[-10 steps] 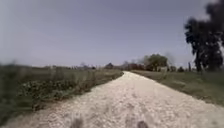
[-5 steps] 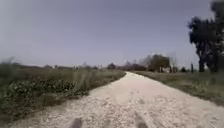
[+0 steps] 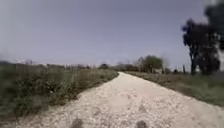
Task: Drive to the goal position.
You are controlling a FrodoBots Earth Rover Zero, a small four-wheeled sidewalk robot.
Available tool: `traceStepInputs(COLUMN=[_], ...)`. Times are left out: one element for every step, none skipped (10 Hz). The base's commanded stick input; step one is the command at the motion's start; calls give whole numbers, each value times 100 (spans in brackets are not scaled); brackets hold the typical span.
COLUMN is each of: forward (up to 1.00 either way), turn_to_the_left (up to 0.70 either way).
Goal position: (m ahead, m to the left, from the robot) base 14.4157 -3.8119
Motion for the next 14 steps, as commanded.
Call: traceStepInputs(forward=[70, 70, 70, 70, 70, 70, 70, 70, 70, 70, 70, 70, 70, 70], turn_to_the_left=[0, 0, -10, -30, -35, -35, -31, -14, 0, 0, 0, 0, 0, 0])
